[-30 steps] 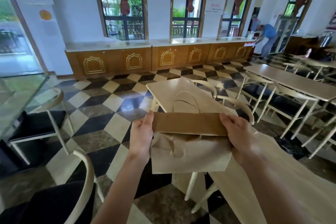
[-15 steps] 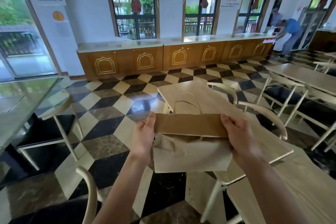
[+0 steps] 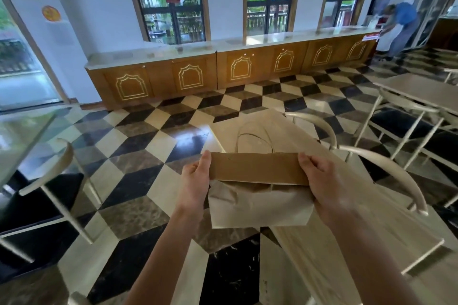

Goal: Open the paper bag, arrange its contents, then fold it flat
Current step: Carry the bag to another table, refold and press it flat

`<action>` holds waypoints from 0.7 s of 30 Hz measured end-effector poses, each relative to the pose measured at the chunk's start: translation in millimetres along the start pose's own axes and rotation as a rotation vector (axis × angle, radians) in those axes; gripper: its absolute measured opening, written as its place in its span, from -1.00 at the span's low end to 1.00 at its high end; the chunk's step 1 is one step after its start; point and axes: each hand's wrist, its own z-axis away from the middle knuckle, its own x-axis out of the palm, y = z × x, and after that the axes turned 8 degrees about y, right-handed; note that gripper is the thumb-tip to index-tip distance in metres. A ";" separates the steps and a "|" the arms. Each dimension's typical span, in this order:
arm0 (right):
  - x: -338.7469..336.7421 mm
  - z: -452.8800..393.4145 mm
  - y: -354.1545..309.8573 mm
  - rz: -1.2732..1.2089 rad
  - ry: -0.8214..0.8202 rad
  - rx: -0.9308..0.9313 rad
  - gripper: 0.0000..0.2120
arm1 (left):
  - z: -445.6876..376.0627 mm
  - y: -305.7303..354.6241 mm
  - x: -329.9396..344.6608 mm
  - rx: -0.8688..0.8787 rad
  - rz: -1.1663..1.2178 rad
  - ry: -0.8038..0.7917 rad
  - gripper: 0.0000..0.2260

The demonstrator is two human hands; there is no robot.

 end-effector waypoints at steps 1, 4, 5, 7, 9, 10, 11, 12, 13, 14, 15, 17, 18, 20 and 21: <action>5.5 -11.5 -1.6 0.003 -0.006 0.002 -0.64 | -14.4 1.0 7.2 -0.005 0.003 -0.004 -0.73; 23.7 -44.7 -3.5 0.018 0.006 0.007 -0.54 | -56.9 0.7 29.0 -0.012 0.000 -0.023 -0.72; 30.9 -55.9 -3.1 0.027 0.020 0.011 -0.51 | -72.4 -0.8 36.5 -0.017 0.005 -0.032 -0.72; 46.3 -78.6 -2.2 0.019 0.044 0.023 -0.51 | -103.2 -3.6 50.6 -0.029 0.020 -0.063 -0.73; 62.9 -104.0 -2.0 0.016 0.065 0.022 -0.61 | -137.2 -6.8 63.8 0.001 0.004 -0.105 -0.72; 71.4 -117.0 -1.8 0.021 0.082 0.019 -0.64 | -154.6 -7.4 69.7 0.022 -0.006 -0.129 -0.71; 79.9 -129.9 -1.5 0.024 0.101 0.017 -0.61 | -173.1 -8.3 76.9 0.041 -0.011 -0.153 -0.70; 88.2 -143.7 -0.6 0.024 0.129 0.021 -0.57 | -191.3 -7.7 84.8 0.054 -0.011 -0.175 -0.71; 96.4 -156.6 0.0 0.019 0.162 0.030 -0.54 | -210.0 -7.2 93.5 0.065 -0.018 -0.200 -0.72; 104.4 -169.6 0.3 0.006 0.198 0.035 -0.57 | -226.6 -4.6 102.0 0.077 -0.030 -0.231 -0.73; 112.1 -182.7 0.0 -0.014 0.232 0.037 -0.62 | -243.9 -3.0 111.4 0.091 -0.039 -0.269 -0.74; 125.3 -207.5 1.0 -0.041 0.301 0.053 -0.72 | -275.1 1.1 128.2 0.090 -0.029 -0.341 -0.75; 130.5 -218.7 1.4 -0.051 0.337 0.064 -0.73 | -289.1 5.3 136.7 0.084 -0.026 -0.380 -0.76; 137.4 -238.3 0.8 -0.054 0.406 0.077 -0.73 | -316.9 8.5 158.6 0.081 -0.024 -0.454 -0.74; 139.1 -246.4 0.2 -0.046 0.447 0.082 -0.73 | -329.4 6.7 170.9 0.073 -0.020 -0.463 -0.71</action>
